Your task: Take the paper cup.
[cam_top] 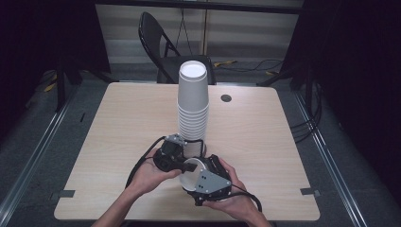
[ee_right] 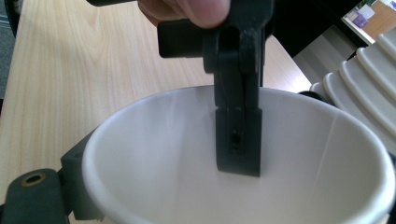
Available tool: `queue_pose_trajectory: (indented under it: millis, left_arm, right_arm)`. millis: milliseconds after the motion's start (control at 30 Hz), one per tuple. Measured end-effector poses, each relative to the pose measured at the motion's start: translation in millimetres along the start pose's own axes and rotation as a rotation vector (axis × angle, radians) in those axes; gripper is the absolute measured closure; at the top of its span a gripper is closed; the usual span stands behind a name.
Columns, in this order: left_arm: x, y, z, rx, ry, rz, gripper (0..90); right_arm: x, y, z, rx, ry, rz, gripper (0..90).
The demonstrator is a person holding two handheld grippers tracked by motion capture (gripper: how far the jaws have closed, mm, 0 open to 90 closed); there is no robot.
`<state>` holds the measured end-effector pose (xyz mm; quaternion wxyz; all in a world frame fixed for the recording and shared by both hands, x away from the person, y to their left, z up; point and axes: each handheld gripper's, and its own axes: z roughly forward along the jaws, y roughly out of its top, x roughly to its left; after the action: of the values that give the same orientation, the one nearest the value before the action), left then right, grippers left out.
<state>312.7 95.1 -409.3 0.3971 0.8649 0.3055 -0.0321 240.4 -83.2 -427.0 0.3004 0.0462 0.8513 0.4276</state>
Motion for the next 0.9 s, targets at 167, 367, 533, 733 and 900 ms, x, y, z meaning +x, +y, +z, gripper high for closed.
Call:
queue_pose_trajectory:
  millis: [167, 367, 533, 733, 900]
  left_arm:
    - [1.7, -3.8, -1.0, -0.045, 0.015, -0.001, 71.3]
    - [0.3, -11.2, 0.8, -0.111, 0.064, 0.032, 60.3]
    - [0.2, -15.6, -1.5, -0.173, 0.093, 0.042, 45.3]
    - [3.9, -23.4, -10.7, -0.284, 0.139, 0.027, 33.5]
    - [3.8, -30.0, -18.9, -0.356, 0.141, 0.046, 31.0]
  right_arm:
    - [-2.8, -4.6, -2.4, 0.003, -0.006, 0.034, 11.4]
    - [-10.4, -9.7, -3.5, 0.001, -0.020, 0.104, 11.6]
    - [-14.2, -12.0, -3.9, -0.011, -0.029, 0.154, 11.5]
    - [-19.6, -16.8, -4.8, -0.012, -0.046, 0.195, 11.6]
    - [-22.5, -20.7, -7.9, -0.008, -0.045, 0.239, 11.4]
